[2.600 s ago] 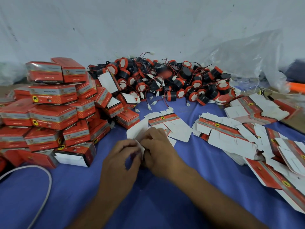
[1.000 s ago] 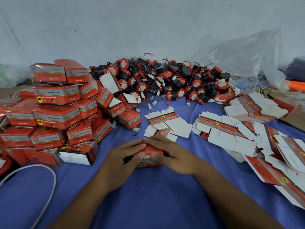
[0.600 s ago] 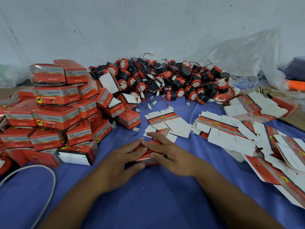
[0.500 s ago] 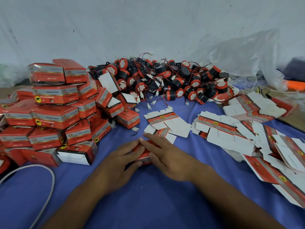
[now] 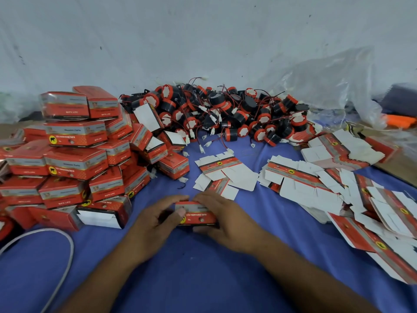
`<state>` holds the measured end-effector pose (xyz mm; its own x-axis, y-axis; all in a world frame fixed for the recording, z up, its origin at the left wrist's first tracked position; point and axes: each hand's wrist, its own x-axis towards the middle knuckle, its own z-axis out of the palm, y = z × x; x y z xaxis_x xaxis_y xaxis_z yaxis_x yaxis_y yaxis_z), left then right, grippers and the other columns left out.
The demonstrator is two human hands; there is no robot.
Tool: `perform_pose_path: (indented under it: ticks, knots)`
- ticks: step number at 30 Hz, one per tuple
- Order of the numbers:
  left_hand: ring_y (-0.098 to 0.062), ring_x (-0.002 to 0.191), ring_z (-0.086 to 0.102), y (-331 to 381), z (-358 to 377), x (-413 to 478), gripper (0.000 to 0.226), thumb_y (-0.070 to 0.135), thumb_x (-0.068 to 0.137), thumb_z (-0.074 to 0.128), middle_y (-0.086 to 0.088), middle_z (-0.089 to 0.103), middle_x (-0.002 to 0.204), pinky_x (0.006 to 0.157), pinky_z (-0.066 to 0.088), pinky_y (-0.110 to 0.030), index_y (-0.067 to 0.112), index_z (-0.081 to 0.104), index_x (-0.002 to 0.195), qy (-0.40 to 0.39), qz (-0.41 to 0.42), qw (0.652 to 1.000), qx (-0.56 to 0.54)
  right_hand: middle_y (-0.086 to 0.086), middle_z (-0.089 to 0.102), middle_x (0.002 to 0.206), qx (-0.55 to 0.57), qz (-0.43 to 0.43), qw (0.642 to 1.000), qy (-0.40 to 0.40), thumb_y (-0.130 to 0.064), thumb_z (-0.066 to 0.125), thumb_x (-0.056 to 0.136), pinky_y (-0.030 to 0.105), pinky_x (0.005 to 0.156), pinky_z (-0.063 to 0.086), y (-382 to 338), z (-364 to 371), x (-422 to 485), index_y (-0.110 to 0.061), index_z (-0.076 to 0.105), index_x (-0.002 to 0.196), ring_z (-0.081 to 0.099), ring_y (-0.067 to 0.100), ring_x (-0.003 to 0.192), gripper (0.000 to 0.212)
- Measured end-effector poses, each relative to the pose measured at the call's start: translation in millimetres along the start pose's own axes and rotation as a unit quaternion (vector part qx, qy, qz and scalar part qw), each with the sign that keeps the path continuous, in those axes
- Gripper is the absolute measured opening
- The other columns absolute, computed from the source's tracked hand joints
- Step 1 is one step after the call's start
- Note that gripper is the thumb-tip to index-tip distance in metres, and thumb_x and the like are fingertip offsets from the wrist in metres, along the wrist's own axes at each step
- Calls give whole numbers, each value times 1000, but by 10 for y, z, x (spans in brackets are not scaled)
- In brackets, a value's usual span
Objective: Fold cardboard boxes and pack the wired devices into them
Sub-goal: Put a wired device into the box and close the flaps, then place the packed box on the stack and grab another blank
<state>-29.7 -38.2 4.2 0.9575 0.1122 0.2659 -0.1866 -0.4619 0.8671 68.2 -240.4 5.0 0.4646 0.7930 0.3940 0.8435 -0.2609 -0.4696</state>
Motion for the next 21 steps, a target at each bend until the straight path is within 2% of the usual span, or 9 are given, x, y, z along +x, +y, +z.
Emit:
perform_pose_path:
  ticks: [2,4,7,10,13,15,17,18,21]
  knots:
    - [0,111,61,9,16,-21,48,38,80,69,14,67,119,94,48,-15,30,59,126,-33,15,999,15,-9,57,122,47,16,999,16,-26,75,88,34,90,50,11,1,6,-20,57,129,57,10,108,46]
    - [-1,112,61,13,40,3,49,38,80,70,13,67,119,96,48,-19,25,61,126,-32,36,998,34,-9,58,117,62,24,997,25,-19,78,84,32,88,49,36,7,14,-19,59,125,57,9,105,45]
    - [-5,115,61,-4,45,57,43,37,86,64,11,66,121,96,50,-25,21,62,127,-17,45,998,37,-11,58,116,95,47,994,34,-26,79,85,36,87,51,62,13,31,-24,56,124,58,11,105,46]
    - [-4,113,61,-20,51,71,36,35,93,58,13,64,121,89,52,-23,23,61,126,-22,53,998,37,-11,58,119,151,91,983,41,-38,81,83,41,87,56,78,17,19,-27,52,127,61,17,110,54]
    - [-5,105,64,-66,66,99,26,37,99,51,18,66,111,82,51,-18,25,63,119,0,70,996,58,-11,65,114,156,101,982,41,-40,83,81,41,85,58,68,20,15,-28,57,122,65,17,108,49]
    - [-6,113,61,-78,65,118,37,48,99,44,18,64,119,88,50,-19,28,59,126,27,49,998,27,-13,66,109,161,110,979,66,-40,83,81,38,84,58,37,20,52,-33,60,118,66,14,104,44]
    - [-9,122,57,-92,38,129,50,54,96,38,13,60,131,97,50,-32,26,53,135,99,-15,993,-63,-16,66,107,159,127,971,123,-40,82,80,34,84,57,-19,-15,136,-34,59,116,65,10,100,43]
    - [-11,121,58,-117,22,138,48,53,97,39,9,60,130,98,51,-40,25,53,134,133,-44,985,-99,-15,66,108,151,128,968,157,-38,82,81,34,86,56,-67,-32,214,-30,59,119,65,9,100,45]
    - [-14,95,67,-141,4,169,25,32,104,44,0,70,100,88,54,-48,19,64,112,169,-80,978,-88,-9,61,118,133,83,965,208,-29,76,83,37,90,54,-384,-67,596,-20,54,128,62,8,107,51]
